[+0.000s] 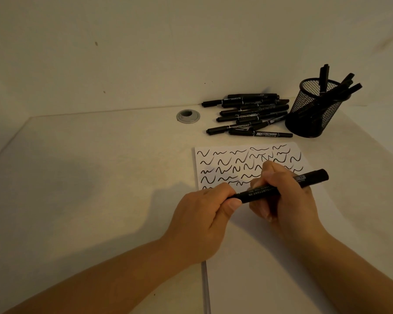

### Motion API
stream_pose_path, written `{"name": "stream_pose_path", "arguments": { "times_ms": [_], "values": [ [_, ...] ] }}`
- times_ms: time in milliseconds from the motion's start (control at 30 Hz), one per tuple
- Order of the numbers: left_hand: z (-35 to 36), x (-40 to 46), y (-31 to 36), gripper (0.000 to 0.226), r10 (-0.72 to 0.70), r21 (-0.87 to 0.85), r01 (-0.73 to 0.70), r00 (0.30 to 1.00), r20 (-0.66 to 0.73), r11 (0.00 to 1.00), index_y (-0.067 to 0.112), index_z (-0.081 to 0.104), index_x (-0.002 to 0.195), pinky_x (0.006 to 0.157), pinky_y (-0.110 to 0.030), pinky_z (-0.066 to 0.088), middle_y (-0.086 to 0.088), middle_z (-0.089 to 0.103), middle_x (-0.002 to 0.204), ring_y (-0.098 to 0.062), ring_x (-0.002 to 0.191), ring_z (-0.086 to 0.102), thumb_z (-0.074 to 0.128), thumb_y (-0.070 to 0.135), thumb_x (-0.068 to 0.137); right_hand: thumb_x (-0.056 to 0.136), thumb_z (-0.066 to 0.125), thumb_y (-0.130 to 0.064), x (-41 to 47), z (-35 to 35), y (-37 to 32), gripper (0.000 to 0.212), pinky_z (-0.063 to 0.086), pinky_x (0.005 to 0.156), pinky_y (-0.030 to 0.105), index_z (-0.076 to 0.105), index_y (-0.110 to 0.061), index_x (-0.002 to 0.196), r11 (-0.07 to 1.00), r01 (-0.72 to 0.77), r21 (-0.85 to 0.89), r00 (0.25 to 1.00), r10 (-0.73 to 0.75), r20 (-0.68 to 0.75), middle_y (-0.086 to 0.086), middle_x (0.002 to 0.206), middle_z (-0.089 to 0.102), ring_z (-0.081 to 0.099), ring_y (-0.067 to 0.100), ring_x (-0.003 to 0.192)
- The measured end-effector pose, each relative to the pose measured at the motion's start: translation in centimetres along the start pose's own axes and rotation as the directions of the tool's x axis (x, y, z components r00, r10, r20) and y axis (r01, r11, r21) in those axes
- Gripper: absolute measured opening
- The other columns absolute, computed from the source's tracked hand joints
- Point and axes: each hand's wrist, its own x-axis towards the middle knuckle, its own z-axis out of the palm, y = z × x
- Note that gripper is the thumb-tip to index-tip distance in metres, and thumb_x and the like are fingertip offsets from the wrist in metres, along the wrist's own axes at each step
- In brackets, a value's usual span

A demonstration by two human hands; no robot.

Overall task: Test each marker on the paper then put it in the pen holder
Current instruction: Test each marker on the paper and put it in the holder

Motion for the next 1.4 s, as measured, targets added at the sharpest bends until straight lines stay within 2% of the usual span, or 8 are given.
{"name": "stream_pose_path", "arguments": {
  "times_ms": [500,667,733,800,900,1000,1267,1400],
  "values": [
    [-0.3,0.2,-0.5,0.024,-0.07,-0.199,0.069,0.998,0.003,0.978,0.032,0.051,0.073,0.043,-0.011,0.024,0.014,0.046,0.048,-0.004,0.04,0.037,0.038,0.049,0.084,0.075,0.053,-0.027,0.6,-1.0,-0.5,0.023,0.034,0.041,0.018,0.057,-0.02,0.054,0.988,-0.015,-0.152,0.996,0.028,0.084,0.0,0.047,0.051,0.043,0.01,0.042],
    [-1.2,0.4,-1.0,0.028,-0.139,-0.18,0.118,0.985,-0.106,0.977,0.034,0.055,0.067,0.043,-0.012,0.027,0.011,0.049,0.051,-0.005,0.042,0.039,0.041,0.053,0.081,0.089,0.051,-0.027,1.1,-2.4,-2.9,0.02,0.042,0.057,0.02,0.062,-0.02,0.072,0.958,-0.021,-0.287,0.983,-0.032,-0.179,-0.009,0.067,0.063,0.056,0.001,0.061],
    [-1.7,0.7,-1.0,0.03,-0.137,-0.114,0.123,0.983,-0.126,0.986,0.035,0.052,0.063,0.042,-0.014,0.026,0.011,0.046,0.047,-0.006,0.04,0.038,0.039,0.056,0.081,0.083,0.053,-0.037,0.7,-3.1,-3.9,0.009,0.039,0.065,0.016,0.06,-0.032,0.085,0.794,0.09,-0.602,0.959,-0.233,-0.164,-0.017,0.078,0.062,0.056,-0.004,0.076],
    [-2.1,1.3,-0.8,0.033,-0.103,-0.005,0.103,0.989,-0.109,0.995,0.037,0.048,0.059,0.041,-0.015,0.027,0.011,0.045,0.044,-0.008,0.04,0.039,0.038,0.059,0.081,0.08,0.053,-0.045,0.3,-3.4,-4.5,0.021,0.037,0.072,0.018,0.061,-0.035,0.098,0.436,0.272,-0.858,0.915,-0.393,0.091,-0.02,0.092,0.06,0.051,0.002,0.085],
    [-2.2,3.1,0.1,0.037,-0.023,0.195,0.035,0.998,-0.065,0.98,0.036,0.042,0.059,0.043,-0.018,0.028,0.009,0.039,0.043,-0.01,0.044,0.042,0.032,0.058,0.087,0.08,0.057,-0.038,0.1,-3.4,-4.8,0.024,0.04,0.064,0.026,0.07,-0.025,0.097,-0.039,0.469,-0.882,0.806,-0.389,0.446,-0.01,0.087,0.066,0.054,0.016,0.077],
    [-1.8,5.1,1.5,0.041,0.044,0.244,-0.03,0.998,-0.051,0.969,0.034,0.037,0.059,0.047,-0.019,0.025,0.011,0.039,0.047,-0.009,0.045,0.04,0.018,0.058,0.085,0.076,0.065,-0.034,0.8,-3.5,-5.7,0.023,0.045,0.056,0.027,0.07,-0.02,0.094,-0.198,0.489,-0.849,0.787,-0.319,0.528,-0.005,0.08,0.068,0.057,0.016,0.068],
    [-1.4,10.3,2.0,0.052,-0.009,0.094,0.007,1.0,0.016,0.996,0.034,0.05,0.061,0.049,-0.014,0.038,0.004,0.056,0.053,-0.006,0.05,0.052,0.015,0.063,0.086,0.072,0.075,-0.016,4.1,-6.4,-10.4,0.019,0.05,0.061,0.028,0.069,-0.014,0.09,-0.181,0.394,-0.901,0.83,-0.351,0.433,-0.001,0.078,0.067,0.058,0.017,0.071],
    [-1.9,15.0,-1.1,0.04,-0.258,0.074,0.25,0.956,0.137,0.965,0.029,0.057,0.068,0.06,-0.023,0.043,0.007,0.061,0.066,-0.005,0.058,0.054,0.033,0.051,0.092,0.084,0.063,-0.016,7.6,-8.7,-13.3,0.014,0.036,0.062,0.01,0.062,-0.016,0.098,0.229,0.226,-0.947,0.839,-0.54,0.07,-0.009,0.082,0.059,0.053,0.009,0.073]
  ]
}}
